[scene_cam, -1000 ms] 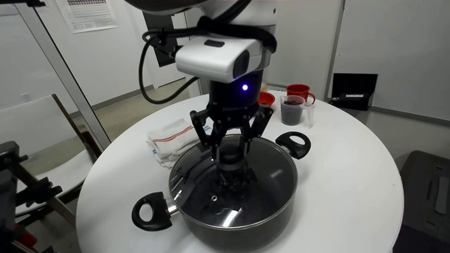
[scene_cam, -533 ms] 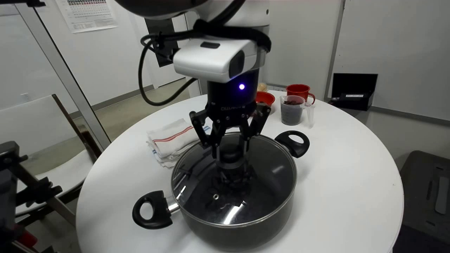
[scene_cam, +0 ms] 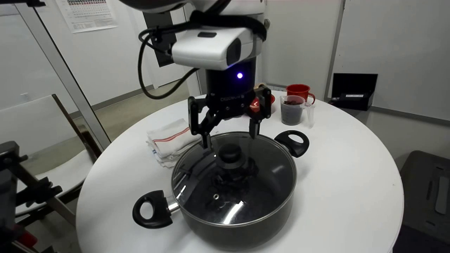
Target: Put the lid on the pot
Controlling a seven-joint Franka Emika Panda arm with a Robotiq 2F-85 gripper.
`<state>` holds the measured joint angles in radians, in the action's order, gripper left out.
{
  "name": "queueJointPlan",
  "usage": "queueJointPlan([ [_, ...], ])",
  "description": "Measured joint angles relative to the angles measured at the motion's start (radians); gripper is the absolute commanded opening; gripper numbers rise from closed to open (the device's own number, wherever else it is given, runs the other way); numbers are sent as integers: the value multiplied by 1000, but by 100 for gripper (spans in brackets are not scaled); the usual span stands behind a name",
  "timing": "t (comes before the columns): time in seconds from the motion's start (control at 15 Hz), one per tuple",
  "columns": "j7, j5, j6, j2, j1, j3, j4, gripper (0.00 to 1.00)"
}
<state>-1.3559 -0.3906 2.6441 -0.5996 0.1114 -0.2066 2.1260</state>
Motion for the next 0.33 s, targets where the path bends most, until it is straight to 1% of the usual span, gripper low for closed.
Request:
queueJointPlan([
  [0.33,0,12,64,48,-42,-2,48,100],
])
